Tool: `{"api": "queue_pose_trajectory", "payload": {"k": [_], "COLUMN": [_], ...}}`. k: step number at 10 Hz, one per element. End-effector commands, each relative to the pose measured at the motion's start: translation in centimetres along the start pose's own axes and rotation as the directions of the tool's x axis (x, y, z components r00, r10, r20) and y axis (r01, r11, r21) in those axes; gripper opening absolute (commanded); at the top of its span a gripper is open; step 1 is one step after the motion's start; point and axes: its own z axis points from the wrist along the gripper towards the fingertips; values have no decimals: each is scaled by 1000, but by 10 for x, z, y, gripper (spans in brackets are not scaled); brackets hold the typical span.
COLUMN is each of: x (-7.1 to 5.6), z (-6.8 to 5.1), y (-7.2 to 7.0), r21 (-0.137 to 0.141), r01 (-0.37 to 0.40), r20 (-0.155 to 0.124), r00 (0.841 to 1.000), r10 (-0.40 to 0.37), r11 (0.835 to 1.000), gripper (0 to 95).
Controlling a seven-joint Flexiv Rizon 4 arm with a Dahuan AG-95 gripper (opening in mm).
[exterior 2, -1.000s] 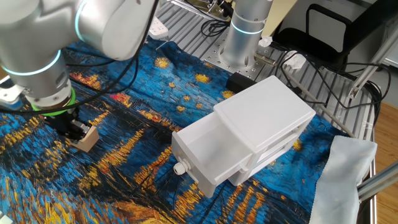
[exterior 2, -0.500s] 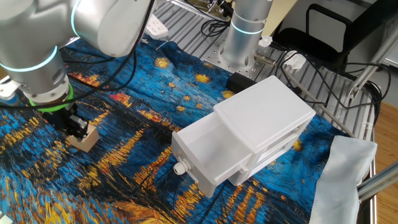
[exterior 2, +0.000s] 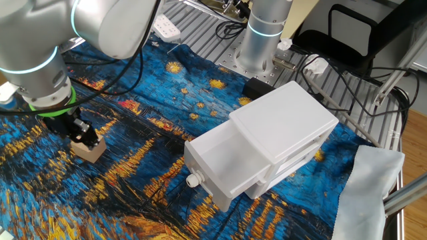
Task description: Put things in the drawer
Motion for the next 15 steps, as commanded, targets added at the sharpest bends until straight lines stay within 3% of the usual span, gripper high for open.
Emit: {"api": "queue_pose_trajectory", "payload": {"k": [1, 2, 15], "x": [2, 3, 8], "z": [3, 6, 29], "y": [-1, -1, 3], "r21": [2, 1, -10], "r01": [3, 3, 17], "r20": [-3, -1, 14], "r00": [1000, 1000, 1000], "r10": [-3, -3, -17], "r11": [1000, 1000, 1000], "gripper": [950, 760, 760]}}
